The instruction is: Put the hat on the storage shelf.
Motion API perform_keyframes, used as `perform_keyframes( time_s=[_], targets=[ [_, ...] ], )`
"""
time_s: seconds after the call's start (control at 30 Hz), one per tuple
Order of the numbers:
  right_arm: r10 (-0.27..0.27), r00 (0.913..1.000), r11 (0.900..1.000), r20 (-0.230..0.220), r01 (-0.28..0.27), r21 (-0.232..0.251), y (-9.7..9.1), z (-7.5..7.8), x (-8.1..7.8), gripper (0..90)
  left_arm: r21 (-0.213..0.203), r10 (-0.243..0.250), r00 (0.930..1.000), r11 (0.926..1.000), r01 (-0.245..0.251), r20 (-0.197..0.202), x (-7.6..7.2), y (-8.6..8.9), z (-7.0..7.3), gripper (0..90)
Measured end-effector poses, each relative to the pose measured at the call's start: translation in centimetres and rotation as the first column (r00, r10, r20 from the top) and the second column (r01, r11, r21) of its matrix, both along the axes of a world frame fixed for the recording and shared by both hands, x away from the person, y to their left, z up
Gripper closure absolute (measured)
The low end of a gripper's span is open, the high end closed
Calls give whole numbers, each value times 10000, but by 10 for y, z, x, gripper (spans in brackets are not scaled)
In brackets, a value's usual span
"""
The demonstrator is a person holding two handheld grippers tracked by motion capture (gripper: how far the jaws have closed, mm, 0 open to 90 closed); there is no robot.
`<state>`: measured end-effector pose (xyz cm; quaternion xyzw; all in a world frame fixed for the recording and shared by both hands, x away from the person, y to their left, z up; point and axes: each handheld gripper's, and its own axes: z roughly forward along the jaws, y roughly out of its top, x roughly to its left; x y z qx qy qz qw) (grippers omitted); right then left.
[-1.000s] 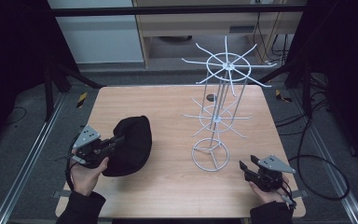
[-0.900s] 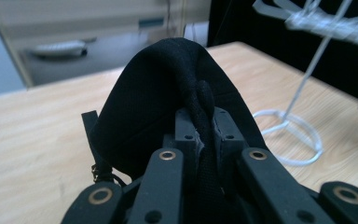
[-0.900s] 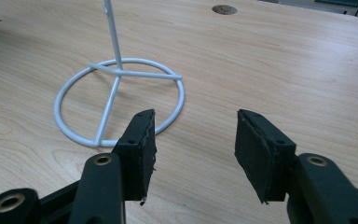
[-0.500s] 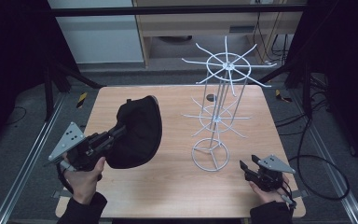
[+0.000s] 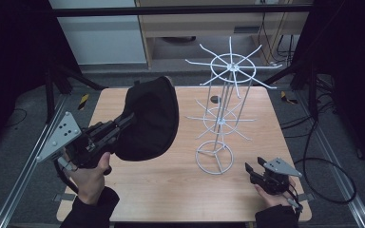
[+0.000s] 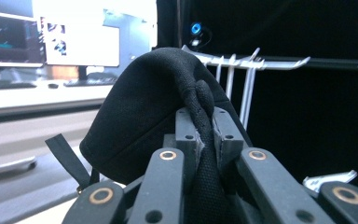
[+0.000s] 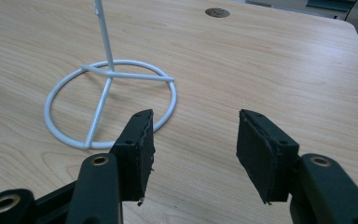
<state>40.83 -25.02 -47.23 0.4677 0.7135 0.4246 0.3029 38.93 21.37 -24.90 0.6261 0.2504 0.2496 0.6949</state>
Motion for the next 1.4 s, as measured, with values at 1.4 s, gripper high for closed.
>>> perform_keyframes(
  time_s=[1.4],
  targets=[
    [-3, 10000, 10000, -46, 3, 3, 0, -1, 0, 455, -230, -1342, 9908, 9907, 1338, -178, 21, -64, 24, 773]
  ],
)
